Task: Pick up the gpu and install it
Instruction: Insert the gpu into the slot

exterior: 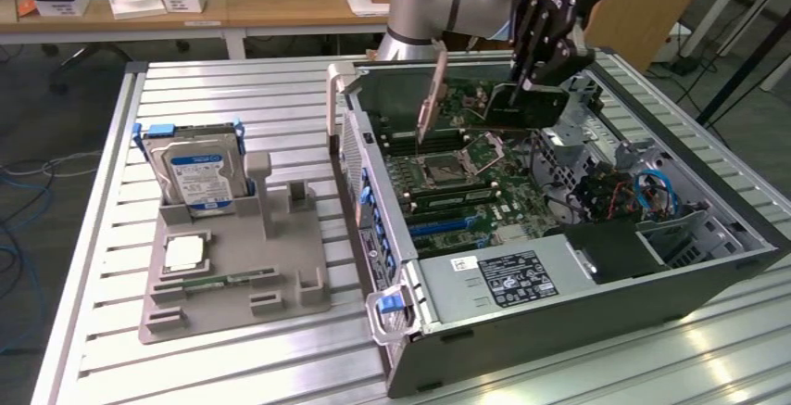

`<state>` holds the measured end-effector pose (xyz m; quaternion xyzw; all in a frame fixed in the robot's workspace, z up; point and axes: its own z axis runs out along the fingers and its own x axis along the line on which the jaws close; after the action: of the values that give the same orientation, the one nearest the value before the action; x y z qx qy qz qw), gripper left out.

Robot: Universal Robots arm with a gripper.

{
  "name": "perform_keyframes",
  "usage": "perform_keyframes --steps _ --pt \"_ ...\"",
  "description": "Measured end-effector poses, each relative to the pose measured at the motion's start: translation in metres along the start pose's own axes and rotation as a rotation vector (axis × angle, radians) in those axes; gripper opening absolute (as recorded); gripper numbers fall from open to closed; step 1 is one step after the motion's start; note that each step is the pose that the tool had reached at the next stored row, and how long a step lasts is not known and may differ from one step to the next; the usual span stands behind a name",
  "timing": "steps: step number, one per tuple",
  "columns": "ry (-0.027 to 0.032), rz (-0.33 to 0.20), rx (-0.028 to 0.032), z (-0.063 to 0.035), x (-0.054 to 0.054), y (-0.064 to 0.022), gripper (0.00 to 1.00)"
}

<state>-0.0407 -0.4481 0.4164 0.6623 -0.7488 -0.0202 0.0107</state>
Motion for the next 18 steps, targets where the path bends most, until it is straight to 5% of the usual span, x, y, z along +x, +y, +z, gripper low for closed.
perform_keyframes --steps 18 --pt "0.0044 -0.098 -0.001 0.0 0.0 0.0 0.26"
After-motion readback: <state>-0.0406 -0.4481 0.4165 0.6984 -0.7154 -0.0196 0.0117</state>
